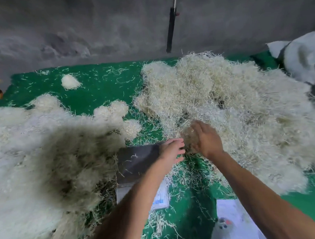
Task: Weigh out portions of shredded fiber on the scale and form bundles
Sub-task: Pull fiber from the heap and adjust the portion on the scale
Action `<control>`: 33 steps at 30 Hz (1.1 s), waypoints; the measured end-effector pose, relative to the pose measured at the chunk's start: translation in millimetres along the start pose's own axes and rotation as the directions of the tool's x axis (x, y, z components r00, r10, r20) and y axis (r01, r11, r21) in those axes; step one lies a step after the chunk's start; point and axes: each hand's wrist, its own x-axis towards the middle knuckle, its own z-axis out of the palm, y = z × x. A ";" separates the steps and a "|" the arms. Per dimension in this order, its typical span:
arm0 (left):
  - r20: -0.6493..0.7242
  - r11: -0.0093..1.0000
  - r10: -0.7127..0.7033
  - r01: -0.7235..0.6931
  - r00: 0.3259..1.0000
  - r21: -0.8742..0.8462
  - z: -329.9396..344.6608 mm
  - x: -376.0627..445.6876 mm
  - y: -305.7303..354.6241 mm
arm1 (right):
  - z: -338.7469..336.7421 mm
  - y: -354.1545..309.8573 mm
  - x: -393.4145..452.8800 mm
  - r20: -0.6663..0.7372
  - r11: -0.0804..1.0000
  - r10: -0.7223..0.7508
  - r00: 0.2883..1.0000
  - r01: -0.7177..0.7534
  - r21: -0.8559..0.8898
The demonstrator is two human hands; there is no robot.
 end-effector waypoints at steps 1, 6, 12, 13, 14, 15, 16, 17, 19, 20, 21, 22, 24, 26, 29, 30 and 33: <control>-0.003 1.000 -0.004 0.004 1.000 0.014 5.1 8.4 -0.3 | 6.7 7.1 6.8 0.053 0.999 -0.004 0.999 0.007 -0.053; -0.048 0.995 -0.085 0.087 0.995 0.038 15.7 45.1 -10.5 | 45.0 13.9 9.0 0.269 0.989 0.051 0.962 -0.087 0.124; -0.069 0.968 -0.047 0.062 0.997 0.243 28.9 62.0 -17.5 | 40.7 2.9 -9.2 0.207 0.877 -0.038 0.978 -0.066 0.476; -0.055 0.923 0.014 0.008 0.998 0.386 30.1 64.3 -14.0 | 36.8 5.0 -15.0 0.159 0.872 -0.048 0.986 -0.036 0.489; -0.075 0.890 0.078 -0.035 0.994 0.454 32.1 66.0 -7.9 | 32.9 9.7 -20.0 0.098 0.873 -0.049 0.994 -0.005 0.488; -0.112 0.890 0.125 -0.061 0.986 0.453 34.2 66.4 4.4 | 28.7 15.5 -25.3 0.040 0.879 -0.042 0.998 0.018 0.477; -0.140 0.889 0.175 -0.095 0.975 0.448 36.3 62.6 19.8 | 25.3 21.2 -28.3 -0.003 0.891 -0.035 0.999 0.033 0.454; -0.129 0.881 0.200 -0.121 0.971 0.457 36.9 59.6 34.5 | 22.2 25.6 -29.3 -0.023 0.904 -0.027 0.999 0.035 0.426; -0.024 0.796 0.288 -0.226 0.957 0.561 37.5 51.1 69.0 | 13.8 28.6 -24.5 -0.055 0.927 0.010 0.998 0.011 0.375; 0.061 0.739 0.324 -0.292 0.944 0.607 37.3 44.5 86.2 | 7.8 28.3 -19.5 -0.080 0.930 0.053 0.995 -0.020 0.368; 0.134 0.665 0.345 -0.342 0.929 0.664 37.2 35.5 104.3 | 0.4 27.6 -14.1 -0.099 0.923 0.116 0.988 -0.071 0.378; 0.181 0.578 0.354 -0.367 0.917 0.728 36.0 27.3 122.4 | -8.5 27.6 -8.2 -0.105 0.914 0.181 0.978 -0.127 0.386; 0.226 0.467 0.353 -0.380 0.908 0.798 32.8 12.0 160.2 | -26.4 31.2 1.8 -0.086 0.927 0.239 0.967 -0.201 0.317; 0.252 0.426 0.343 -0.389 0.905 0.817 33.6 -8.4 198.2 | -46.1 36.6 7.0 -0.041 0.943 0.266 0.963 -0.251 0.219; 0.292 0.424 0.373 -0.442 0.880 0.790 34.0 -35.3 240.5 | -83.2 39.4 11.4 0.001 0.937 0.331 0.944 -0.329 0.117; 0.283 0.464 0.410 -0.465 0.867 0.753 34.8 -44.8 251.7 | -97.9 37.1 13.2 0.010 0.931 0.349 0.937 -0.347 0.110; 0.250 0.572 0.480 -0.516 0.841 0.638 41.1 -63.3 277.4 | -141.3 19.2 22.5 -0.142 0.951 0.283 0.949 -0.259 0.166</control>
